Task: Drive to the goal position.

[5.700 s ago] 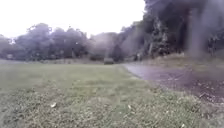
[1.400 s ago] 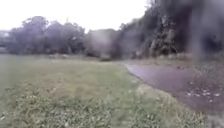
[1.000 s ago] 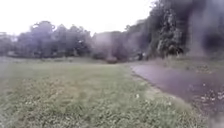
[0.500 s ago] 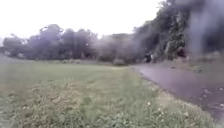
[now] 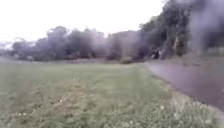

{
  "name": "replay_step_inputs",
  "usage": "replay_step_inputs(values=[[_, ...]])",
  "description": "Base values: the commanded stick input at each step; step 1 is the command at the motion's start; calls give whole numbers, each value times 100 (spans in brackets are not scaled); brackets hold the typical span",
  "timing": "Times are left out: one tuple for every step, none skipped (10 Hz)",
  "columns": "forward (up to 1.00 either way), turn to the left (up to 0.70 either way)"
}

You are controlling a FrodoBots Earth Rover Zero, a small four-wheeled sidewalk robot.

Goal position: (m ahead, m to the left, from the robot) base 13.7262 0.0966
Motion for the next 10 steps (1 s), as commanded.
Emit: replay_step_inputs(values=[[45, 0], [45, 0], [45, 0], [45, 0], [45, 0], [45, 0], [45, 0], [45, 0], [45, 0], [45, 0]])
